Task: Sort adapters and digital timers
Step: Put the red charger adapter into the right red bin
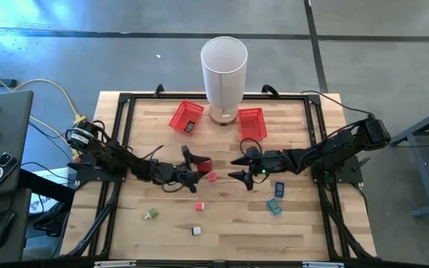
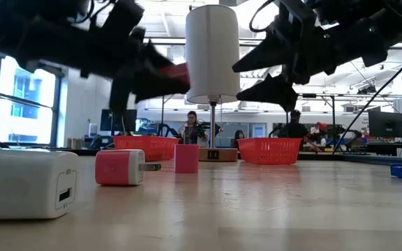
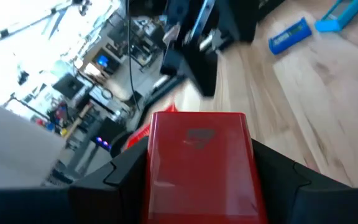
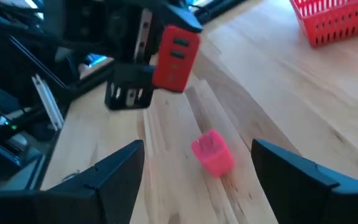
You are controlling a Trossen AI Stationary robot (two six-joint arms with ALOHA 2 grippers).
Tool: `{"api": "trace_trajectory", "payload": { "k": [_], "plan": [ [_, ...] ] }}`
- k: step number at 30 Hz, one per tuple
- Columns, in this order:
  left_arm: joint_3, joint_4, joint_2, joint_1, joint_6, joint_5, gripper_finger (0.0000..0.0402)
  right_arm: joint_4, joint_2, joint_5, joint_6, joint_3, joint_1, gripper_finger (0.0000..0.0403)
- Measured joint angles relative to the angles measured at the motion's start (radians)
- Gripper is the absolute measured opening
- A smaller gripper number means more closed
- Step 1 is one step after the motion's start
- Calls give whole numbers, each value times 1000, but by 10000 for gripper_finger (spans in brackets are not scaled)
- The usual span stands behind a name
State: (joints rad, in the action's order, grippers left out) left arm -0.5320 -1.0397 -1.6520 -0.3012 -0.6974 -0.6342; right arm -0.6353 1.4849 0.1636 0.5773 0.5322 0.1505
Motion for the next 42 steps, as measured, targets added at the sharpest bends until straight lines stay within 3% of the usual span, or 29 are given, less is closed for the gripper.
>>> {"api": "trace_trajectory", "payload": {
  "k": [7, 16, 24, 38, 42],
  "plan": [
    [-96, 75, 0, 15, -40, 0, 203, -73, 0, 98, 6, 0, 0, 286],
    [-175, 123, -41, 49, 13, 27, 203, -117, 0, 96, 0, 0, 0, 286],
    [-255, 117, -143, 51, -86, 29, 203, -124, 0, 97, -13, 0, 0, 286],
    [-295, 108, -151, 51, -60, 36, 203, -95, 0, 120, -26, 0, 0, 286],
    [-296, 108, -151, 59, -41, 94, 203, -99, 0, 116, -30, 0, 0, 286]
  ]
}}
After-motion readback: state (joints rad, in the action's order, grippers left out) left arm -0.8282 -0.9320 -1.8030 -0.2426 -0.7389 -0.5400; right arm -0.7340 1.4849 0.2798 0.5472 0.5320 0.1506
